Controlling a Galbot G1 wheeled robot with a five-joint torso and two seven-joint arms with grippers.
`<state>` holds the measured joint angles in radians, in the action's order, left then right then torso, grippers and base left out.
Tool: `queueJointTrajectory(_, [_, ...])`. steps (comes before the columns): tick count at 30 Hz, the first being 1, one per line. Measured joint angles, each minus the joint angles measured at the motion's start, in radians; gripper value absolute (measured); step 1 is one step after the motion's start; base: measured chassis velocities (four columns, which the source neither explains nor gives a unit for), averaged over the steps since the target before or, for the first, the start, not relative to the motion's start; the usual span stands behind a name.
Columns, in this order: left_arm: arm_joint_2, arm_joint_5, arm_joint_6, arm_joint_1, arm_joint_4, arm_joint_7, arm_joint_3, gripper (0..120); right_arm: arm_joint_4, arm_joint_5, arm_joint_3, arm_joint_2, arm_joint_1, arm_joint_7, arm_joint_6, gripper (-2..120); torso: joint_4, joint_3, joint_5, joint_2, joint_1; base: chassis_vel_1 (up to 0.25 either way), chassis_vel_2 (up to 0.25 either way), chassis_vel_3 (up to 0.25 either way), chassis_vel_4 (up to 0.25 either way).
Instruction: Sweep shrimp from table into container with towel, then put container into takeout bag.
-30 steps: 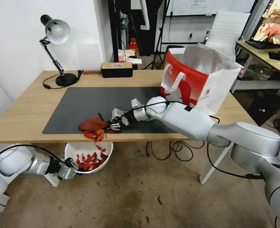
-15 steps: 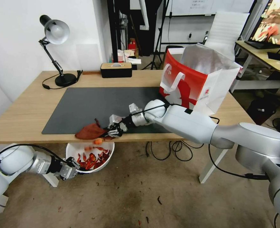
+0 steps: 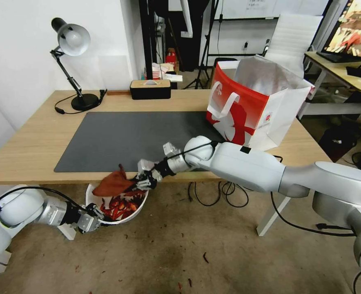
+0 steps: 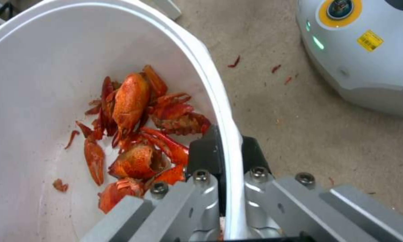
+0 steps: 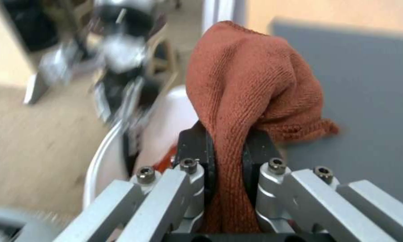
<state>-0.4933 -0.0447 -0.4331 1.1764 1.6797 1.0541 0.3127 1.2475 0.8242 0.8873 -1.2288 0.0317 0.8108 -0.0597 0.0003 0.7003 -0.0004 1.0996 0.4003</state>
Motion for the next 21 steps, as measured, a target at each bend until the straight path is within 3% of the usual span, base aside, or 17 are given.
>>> queueJointTrajectory(6, [0.004,-0.001,-0.001,0.022,0.01,0.0,0.02,0,0.017,0.014,-0.098,0.019,-0.015,-0.078,-0.012,8,-0.0004,0.0,0.0,0.0,0.0,0.0,0.0,0.0,0.0])
queueJointTrajectory(8, [0.004,-0.001,-0.001,0.036,0.021,0.0,0.033,0,0.079,0.005,-0.147,0.049,-0.047,-0.267,-0.076,8,-0.0003,0.0,0.0003,0.0,0.0,0.0,0.0,0.0,0.0])
queueJointTrajectory(9, [0.004,-0.001,-0.001,0.036,0.021,0.0,0.033,0,0.079,0.005,-0.147,0.049,-0.047,-0.267,-0.076,8,-0.0003,0.0,0.0003,0.0,0.0,0.0,0.0,0.0,0.0])
queueJointTrajectory(12, [0.003,-0.005,-0.002,0.056,0.03,0.0,0.045,0,0.205,0.01,-0.184,0.095,-0.108,-0.536,-0.178,8,-0.0005,0.0,0.0007,0.0,0.0,0.0,0.0,0.0,0.0])
queueJointTrajectory(13, [0.003,-0.005,-0.002,0.056,0.03,0.0,0.045,0,0.205,0.01,-0.184,0.095,-0.108,-0.536,-0.178,8,-0.0005,0.0,0.0007,0.0,0.0,0.0,0.0,0.0,0.0])
queueJointTrajectory(17, [0.002,-0.011,-0.004,0.072,0.04,0.0,0.054,0,0.355,-0.01,-0.23,0.157,-0.198,-0.885,-0.303,8,-0.0003,0.0,0.0005,0.001,0.0,0.0,0.0,0.0,0.0])
queueJointTrajectory(18, [0.002,-0.011,-0.004,0.072,0.04,0.0,0.054,0,0.355,-0.01,-0.23,0.157,-0.198,-0.885,-0.303,8,-0.0003,0.0,0.0005,0.001,0.0,0.0,0.0,0.0,0.0])
queueJointTrajectory(21, [0.002,-0.012,-0.004,0.079,0.044,0.0,0.059,0,0.409,0.007,-0.26,0.187,-0.241,-1.072,-0.395,8,-0.0006,0.0,0.0006,0.001,0.0,0.0,0.0,0.0,0.0])
